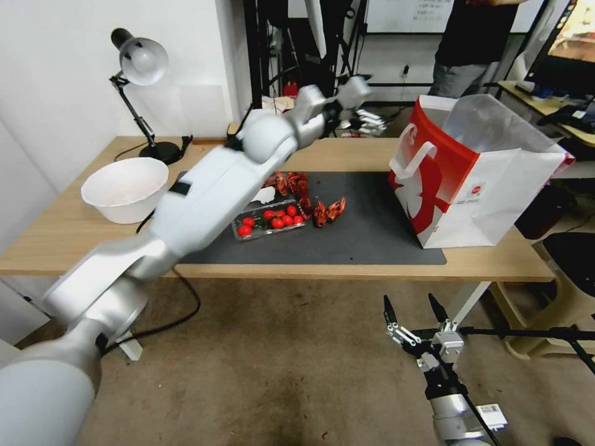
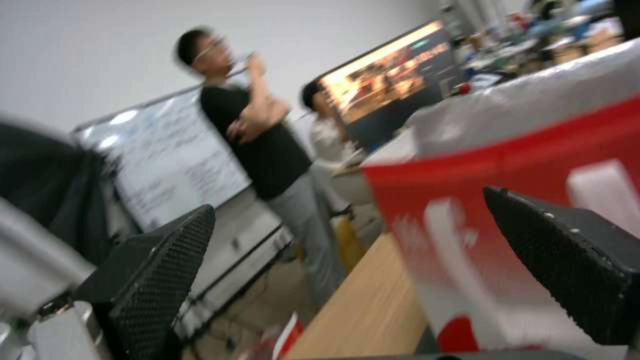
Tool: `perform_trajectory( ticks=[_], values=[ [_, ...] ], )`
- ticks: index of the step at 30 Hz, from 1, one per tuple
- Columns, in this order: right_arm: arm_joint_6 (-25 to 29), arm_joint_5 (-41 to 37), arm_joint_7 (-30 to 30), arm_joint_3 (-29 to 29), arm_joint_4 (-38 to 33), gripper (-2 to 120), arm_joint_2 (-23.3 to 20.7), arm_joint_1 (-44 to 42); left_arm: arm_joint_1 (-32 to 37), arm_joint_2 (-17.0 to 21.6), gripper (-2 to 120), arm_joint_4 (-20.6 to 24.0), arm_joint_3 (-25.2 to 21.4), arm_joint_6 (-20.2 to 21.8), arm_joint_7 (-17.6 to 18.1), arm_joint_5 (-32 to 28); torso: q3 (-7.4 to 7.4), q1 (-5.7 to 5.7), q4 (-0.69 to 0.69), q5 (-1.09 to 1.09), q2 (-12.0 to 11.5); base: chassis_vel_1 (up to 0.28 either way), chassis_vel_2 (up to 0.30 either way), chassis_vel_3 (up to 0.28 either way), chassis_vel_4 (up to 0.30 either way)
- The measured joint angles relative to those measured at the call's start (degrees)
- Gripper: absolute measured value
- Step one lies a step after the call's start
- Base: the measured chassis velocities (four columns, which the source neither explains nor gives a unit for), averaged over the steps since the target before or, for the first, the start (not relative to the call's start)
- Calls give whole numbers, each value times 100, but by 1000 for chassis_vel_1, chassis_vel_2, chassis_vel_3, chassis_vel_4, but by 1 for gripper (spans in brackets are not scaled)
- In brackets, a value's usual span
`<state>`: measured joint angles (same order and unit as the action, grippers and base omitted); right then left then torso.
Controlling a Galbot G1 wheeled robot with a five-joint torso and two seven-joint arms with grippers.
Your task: Pick up the trash from the table and place it into the takeout bag.
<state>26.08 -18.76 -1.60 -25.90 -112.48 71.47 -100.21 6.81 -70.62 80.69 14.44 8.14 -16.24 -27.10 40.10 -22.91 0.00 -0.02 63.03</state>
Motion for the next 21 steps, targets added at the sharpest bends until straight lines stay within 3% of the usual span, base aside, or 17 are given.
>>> perform_trajectory(
  ticks=[2,11,21],
  values=[
    [-3,8,0,21,8,100,9,14,455,184,100,290,-293,173,215,8,0,0,0,-1,-1,0,0,0,0],
    [-23,49,-2,109,1,100,29,27,1886,662,100,1099,-1302,425,515,9,0,0,0,-1,0,0,0,0,0],
    [-29,55,36,65,-164,100,2,-16,3609,956,100,2215,-2488,622,1390,159,0,0,-1,1,0,0,0,0,0]
  ],
)
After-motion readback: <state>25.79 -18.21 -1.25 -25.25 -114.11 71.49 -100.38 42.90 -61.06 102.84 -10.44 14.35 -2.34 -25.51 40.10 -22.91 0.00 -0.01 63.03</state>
